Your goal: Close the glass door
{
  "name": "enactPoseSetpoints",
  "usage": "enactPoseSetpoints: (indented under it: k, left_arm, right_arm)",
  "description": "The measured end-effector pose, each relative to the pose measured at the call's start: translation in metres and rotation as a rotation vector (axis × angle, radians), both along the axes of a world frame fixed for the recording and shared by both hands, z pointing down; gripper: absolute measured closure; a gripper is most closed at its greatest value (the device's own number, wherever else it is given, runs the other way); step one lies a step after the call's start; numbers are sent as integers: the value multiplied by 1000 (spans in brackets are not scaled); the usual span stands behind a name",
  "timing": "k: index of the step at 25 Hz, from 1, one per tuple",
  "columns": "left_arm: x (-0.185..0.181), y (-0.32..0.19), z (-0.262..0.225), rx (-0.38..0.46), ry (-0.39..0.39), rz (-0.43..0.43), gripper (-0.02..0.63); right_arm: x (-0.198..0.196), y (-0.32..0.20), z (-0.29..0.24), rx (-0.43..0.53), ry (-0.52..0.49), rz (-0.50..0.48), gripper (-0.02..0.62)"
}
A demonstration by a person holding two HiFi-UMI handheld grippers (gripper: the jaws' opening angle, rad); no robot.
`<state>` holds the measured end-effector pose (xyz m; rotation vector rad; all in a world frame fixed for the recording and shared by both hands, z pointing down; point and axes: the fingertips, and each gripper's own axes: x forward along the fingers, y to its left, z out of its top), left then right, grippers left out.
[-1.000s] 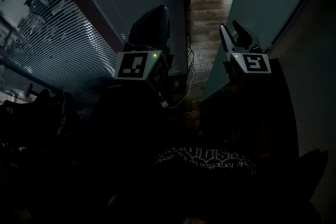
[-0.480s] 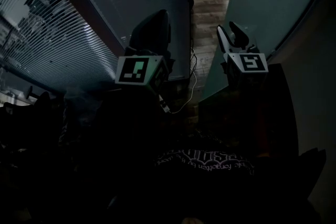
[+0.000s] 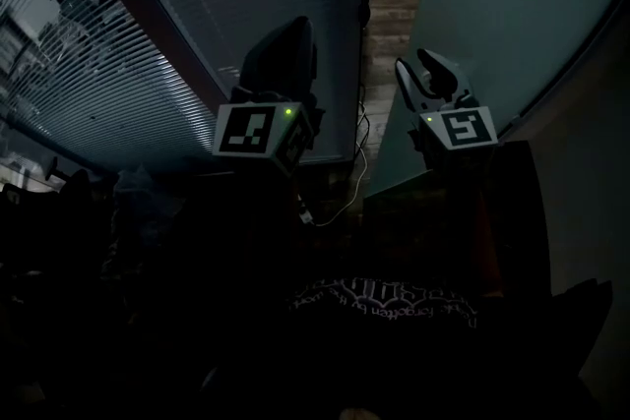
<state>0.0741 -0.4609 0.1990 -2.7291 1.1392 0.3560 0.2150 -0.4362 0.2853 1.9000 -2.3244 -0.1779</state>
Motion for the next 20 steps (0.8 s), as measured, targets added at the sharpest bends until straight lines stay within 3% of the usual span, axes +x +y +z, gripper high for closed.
enactPoseSetpoints:
  k: [4, 7, 9, 10, 13, 20]
  left_arm:
    - [4, -7, 3, 10, -2, -11, 611]
    - [5, -9, 5, 15, -5, -23, 611]
    - [7, -14, 3, 17, -6, -34, 611]
    - [8, -19, 1, 16, -9, -39, 611]
    - [11, -30, 1, 11, -20, -51, 611]
    - [7, -33, 3, 9, -27, -80, 611]
  right_arm:
    - [-2, -5, 2, 15, 16, -45, 449]
    - [17, -4, -1, 44, 3, 11, 462]
    - [34, -13, -1, 48, -27, 62, 570]
    - [40, -20, -2, 43, -47, 75, 592]
    - [45, -41, 1, 18, -92, 75, 594]
    - [39, -57, 11, -2, -90, 77, 592]
